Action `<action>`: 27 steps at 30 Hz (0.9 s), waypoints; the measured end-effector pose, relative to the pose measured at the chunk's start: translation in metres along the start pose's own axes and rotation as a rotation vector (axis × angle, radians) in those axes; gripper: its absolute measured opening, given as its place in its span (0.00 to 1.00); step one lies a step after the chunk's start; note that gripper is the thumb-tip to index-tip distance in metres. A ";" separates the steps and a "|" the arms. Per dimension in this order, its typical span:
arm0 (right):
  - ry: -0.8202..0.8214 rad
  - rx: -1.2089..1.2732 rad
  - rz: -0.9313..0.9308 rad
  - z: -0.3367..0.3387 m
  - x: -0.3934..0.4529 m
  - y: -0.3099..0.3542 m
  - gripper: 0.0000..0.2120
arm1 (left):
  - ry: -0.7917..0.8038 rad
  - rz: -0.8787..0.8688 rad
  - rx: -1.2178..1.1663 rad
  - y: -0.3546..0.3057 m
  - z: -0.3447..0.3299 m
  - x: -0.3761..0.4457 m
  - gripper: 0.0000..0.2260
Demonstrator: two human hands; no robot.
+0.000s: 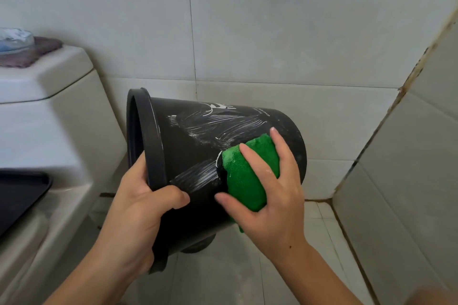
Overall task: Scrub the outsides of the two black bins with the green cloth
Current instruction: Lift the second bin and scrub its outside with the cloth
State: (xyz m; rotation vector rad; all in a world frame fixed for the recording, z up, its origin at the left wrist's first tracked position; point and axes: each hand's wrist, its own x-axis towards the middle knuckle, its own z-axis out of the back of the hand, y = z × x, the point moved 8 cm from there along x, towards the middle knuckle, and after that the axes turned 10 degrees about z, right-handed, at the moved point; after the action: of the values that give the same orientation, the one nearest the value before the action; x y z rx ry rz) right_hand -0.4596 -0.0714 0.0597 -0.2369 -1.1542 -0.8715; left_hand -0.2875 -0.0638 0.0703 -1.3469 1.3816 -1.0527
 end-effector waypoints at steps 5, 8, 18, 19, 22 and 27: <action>-0.108 -0.025 0.059 0.007 -0.004 -0.019 0.20 | -0.031 0.009 -0.004 0.002 0.003 0.003 0.22; -0.201 0.009 -0.207 0.019 -0.004 -0.069 0.20 | -0.039 0.017 -0.008 0.001 0.009 0.003 0.23; -0.100 0.083 0.175 -0.015 -0.011 0.012 0.19 | -0.047 -0.002 0.021 0.008 0.000 0.008 0.23; -0.083 0.080 0.224 -0.014 -0.010 0.011 0.19 | -0.050 0.001 0.020 0.008 0.001 0.008 0.23; -0.086 0.091 0.036 -0.006 -0.007 -0.037 0.19 | -0.045 0.001 0.034 0.006 0.008 0.005 0.23; -0.162 0.128 -0.481 0.002 -0.019 -0.099 0.19 | 0.002 -0.028 0.059 0.006 0.006 -0.001 0.24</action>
State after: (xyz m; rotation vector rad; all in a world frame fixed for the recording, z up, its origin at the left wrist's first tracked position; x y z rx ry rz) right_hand -0.5332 -0.1266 0.0185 0.0838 -1.4430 -1.2092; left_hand -0.2834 -0.0625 0.0631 -1.3253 1.3269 -1.1054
